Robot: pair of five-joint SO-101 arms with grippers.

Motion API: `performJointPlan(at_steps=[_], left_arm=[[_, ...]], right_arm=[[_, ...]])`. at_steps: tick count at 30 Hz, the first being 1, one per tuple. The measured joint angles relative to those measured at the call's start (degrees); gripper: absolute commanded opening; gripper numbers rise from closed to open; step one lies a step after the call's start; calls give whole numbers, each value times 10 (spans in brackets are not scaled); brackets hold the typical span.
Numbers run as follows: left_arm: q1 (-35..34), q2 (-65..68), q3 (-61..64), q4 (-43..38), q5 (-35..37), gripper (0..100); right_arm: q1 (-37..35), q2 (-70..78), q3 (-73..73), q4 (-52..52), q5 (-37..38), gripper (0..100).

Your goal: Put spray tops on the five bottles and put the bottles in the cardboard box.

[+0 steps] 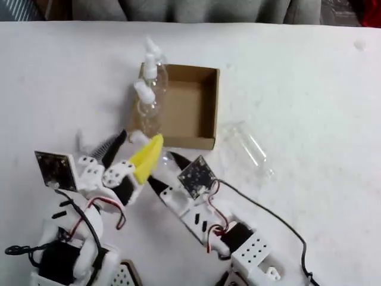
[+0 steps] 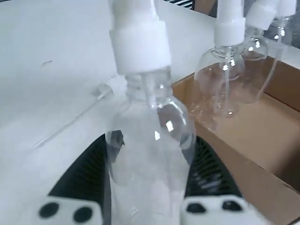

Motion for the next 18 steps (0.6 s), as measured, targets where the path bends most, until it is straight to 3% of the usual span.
performJointPlan(at_steps=[11, 18], left_arm=[[-97, 2, 0, -18, 53, 243], [-107, 11, 25, -80, 59, 41]], right_arm=[[62, 0, 0, 0, 0, 16], [94, 0, 0, 0, 0, 16]])
